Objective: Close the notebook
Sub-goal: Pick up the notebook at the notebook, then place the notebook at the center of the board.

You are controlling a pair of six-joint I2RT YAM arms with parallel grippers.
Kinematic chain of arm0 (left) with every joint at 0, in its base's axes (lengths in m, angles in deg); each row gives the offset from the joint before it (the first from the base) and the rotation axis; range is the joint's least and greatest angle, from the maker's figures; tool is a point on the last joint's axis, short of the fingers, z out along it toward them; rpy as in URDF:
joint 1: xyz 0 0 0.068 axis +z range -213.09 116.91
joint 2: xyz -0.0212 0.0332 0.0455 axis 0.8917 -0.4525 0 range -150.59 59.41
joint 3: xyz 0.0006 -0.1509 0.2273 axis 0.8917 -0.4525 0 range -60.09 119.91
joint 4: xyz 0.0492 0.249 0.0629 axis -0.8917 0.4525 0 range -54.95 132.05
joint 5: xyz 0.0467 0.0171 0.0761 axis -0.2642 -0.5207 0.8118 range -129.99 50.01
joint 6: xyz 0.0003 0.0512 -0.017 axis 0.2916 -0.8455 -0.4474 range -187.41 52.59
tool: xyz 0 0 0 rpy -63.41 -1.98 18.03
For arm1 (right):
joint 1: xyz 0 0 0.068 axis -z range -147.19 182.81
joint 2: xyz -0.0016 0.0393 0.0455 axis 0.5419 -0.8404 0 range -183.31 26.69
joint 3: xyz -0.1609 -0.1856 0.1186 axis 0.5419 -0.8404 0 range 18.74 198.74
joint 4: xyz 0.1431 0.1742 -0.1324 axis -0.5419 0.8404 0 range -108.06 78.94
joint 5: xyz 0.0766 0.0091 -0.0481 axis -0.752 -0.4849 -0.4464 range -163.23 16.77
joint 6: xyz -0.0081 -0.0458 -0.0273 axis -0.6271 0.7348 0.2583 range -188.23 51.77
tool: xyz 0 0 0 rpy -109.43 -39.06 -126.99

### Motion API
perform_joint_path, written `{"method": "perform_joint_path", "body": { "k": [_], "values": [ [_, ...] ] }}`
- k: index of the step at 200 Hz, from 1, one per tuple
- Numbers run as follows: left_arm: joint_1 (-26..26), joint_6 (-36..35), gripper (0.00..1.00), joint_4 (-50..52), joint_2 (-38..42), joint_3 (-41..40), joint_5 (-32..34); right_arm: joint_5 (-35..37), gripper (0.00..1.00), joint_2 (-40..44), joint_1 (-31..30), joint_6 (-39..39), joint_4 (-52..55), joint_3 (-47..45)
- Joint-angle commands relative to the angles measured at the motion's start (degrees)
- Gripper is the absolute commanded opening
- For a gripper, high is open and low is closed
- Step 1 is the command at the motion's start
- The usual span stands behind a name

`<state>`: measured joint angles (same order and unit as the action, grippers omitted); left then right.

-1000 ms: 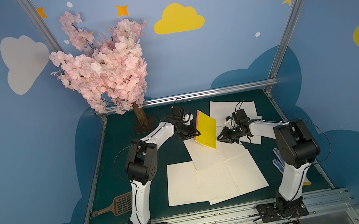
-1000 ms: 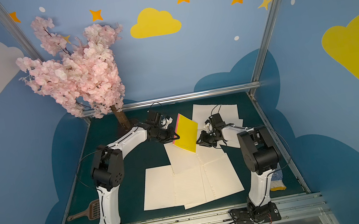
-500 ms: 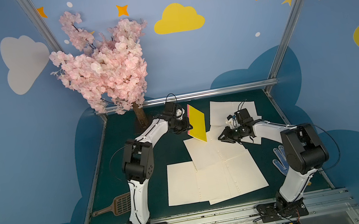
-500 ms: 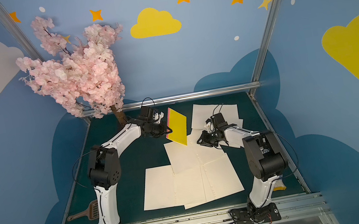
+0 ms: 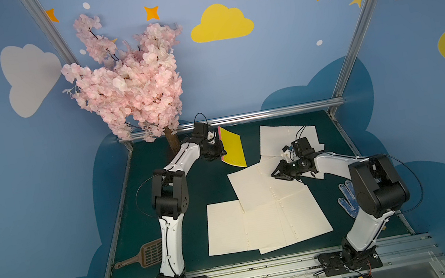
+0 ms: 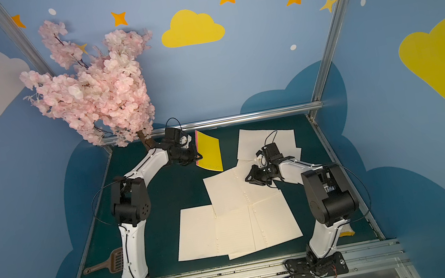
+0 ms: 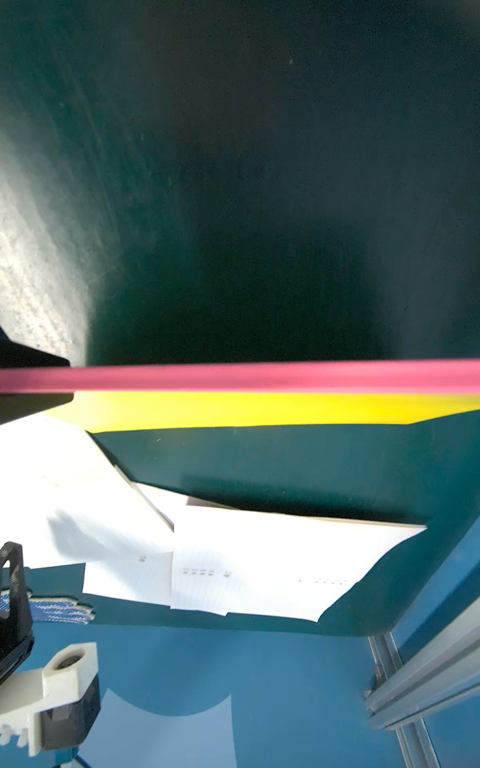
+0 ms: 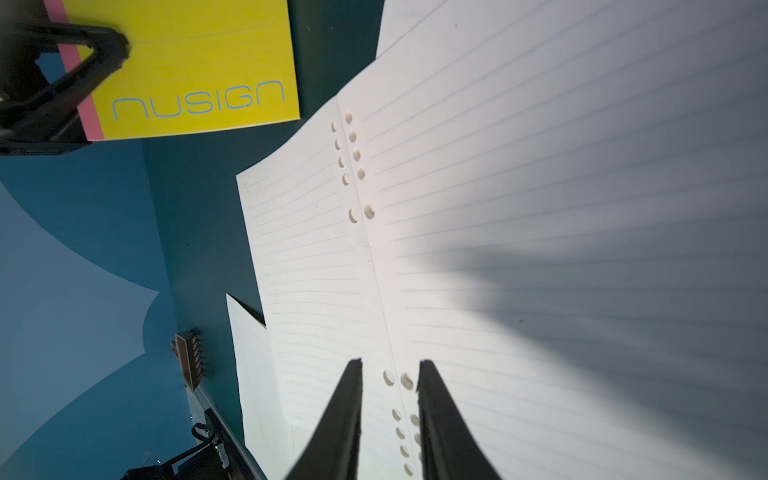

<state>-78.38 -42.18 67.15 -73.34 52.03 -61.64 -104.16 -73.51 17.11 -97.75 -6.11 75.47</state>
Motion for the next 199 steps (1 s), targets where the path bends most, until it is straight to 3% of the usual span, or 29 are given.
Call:
{"method": "perform_joint_path", "body": {
  "k": [1,58,199],
  "values": [
    [1.1,-3.1,0.03,3.4,-1.8,2.5,2.8,-0.1,0.26,1.8,-0.3,0.8,0.2,-1.0],
    [2.8,-6.1,0.03,7.0,-3.5,4.4,5.4,-0.2,0.26,1.7,-0.3,0.5,-0.6,-1.7],
    [4.3,-6.8,0.06,8.5,0.4,-1.1,15.7,-0.2,0.27,2.1,-0.3,0.3,-0.8,-2.1]
  ]
}}
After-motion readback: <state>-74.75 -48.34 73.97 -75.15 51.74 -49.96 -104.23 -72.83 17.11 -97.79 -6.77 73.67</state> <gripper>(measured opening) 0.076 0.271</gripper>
